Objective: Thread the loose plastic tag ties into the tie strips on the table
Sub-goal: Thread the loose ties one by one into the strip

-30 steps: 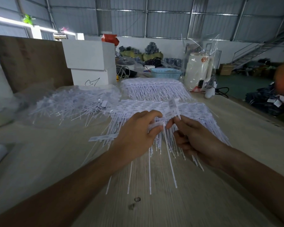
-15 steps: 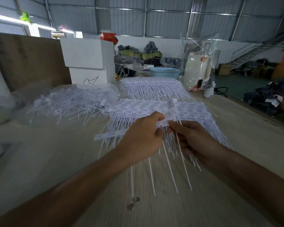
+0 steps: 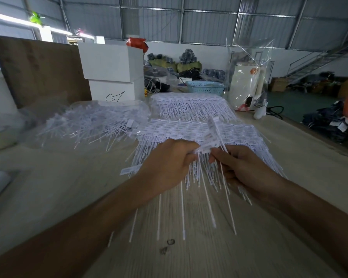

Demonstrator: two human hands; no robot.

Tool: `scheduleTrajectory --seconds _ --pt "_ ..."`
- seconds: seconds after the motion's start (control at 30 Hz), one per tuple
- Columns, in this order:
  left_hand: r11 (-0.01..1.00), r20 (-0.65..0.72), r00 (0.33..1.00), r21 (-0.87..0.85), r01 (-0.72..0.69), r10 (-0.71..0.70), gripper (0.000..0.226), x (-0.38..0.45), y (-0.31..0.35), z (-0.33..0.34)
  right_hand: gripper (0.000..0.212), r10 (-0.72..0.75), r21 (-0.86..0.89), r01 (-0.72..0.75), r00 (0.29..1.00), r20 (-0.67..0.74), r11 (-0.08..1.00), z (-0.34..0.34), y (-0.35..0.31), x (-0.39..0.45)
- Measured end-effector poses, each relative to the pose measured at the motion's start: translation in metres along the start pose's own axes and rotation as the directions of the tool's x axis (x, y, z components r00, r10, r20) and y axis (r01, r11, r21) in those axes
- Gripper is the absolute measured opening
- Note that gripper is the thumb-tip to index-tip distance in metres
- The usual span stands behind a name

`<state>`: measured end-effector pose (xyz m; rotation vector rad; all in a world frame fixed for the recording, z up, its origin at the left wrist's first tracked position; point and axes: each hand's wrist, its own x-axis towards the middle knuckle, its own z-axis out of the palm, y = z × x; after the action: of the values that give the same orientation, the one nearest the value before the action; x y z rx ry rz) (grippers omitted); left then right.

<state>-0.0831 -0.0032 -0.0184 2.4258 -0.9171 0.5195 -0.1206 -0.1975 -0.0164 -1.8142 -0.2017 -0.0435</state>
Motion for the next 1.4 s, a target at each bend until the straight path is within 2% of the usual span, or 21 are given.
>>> scheduleTrajectory --seconds 0.1,0.13,0.2,0.27,0.37,0.47,0.57,0.7,0.87,1.0,1.17,1.27,1.4 --pt "0.998 0.039 0.999 -0.051 -0.024 0.026 0.021 0.001 -0.002 0.001 0.029 -0.085 -0.071 0.084 0.996 -0.005 0.994 -0.003 0.002 0.003" --pt "0.995 0.05 0.999 -0.098 -0.016 0.021 0.023 0.002 -0.003 0.002 0.028 -0.151 -0.155 0.149 0.988 -0.005 0.977 -0.005 0.003 0.004" --pt "0.965 0.059 0.998 -0.261 0.026 -0.011 0.026 0.003 -0.007 0.003 0.027 -0.279 -0.384 0.268 0.96 0.026 0.884 -0.009 0.003 0.005" --pt "0.94 0.058 0.998 -0.338 0.034 -0.015 0.025 0.004 -0.008 0.004 0.027 -0.328 -0.484 0.317 0.942 0.065 0.815 -0.013 0.004 0.007" --pt "0.954 -0.031 0.999 -0.301 0.0 -0.01 0.013 0.003 -0.009 0.007 0.036 -0.278 -0.391 0.278 0.959 0.057 0.878 -0.015 0.007 0.008" --pt "0.969 -0.05 0.999 -0.247 -0.02 0.008 0.027 0.002 -0.009 0.009 0.044 -0.215 -0.304 0.213 0.976 0.026 0.929 -0.011 0.007 0.008" --pt "0.977 -0.095 0.995 -0.208 -0.048 0.029 0.025 0.002 -0.007 0.009 0.044 -0.123 -0.179 0.125 0.992 0.019 0.976 -0.009 0.004 0.007" --pt "0.981 -0.17 0.985 -0.184 -0.057 0.026 0.022 0.002 -0.008 0.007 0.04 -0.019 -0.071 0.025 0.996 0.085 0.997 -0.007 0.002 0.004" --pt "0.986 -0.217 0.975 -0.152 -0.074 0.04 0.021 0.001 -0.008 0.006 0.035 0.008 0.001 -0.008 0.991 0.131 1.0 -0.007 -0.002 0.002" --pt "0.988 -0.254 0.966 -0.131 -0.083 0.048 0.02 0.0 -0.004 0.006 0.036 0.052 0.169 -0.076 0.988 0.145 0.983 -0.006 -0.002 0.003" --pt "0.988 -0.26 0.965 -0.131 -0.08 0.043 0.021 0.0 -0.004 0.006 0.038 0.029 0.37 -0.121 0.969 0.245 0.921 -0.005 0.002 0.002" --pt "0.988 -0.271 0.961 -0.127 -0.088 0.051 0.02 -0.001 -0.005 0.006 0.041 0.019 0.382 -0.112 0.971 0.239 0.917 -0.004 0.002 0.001" --pt "0.989 -0.281 0.957 -0.11 -0.101 0.067 0.019 -0.001 -0.004 0.006 0.042 -0.025 0.335 -0.028 0.988 0.153 0.942 -0.001 0.004 0.003"
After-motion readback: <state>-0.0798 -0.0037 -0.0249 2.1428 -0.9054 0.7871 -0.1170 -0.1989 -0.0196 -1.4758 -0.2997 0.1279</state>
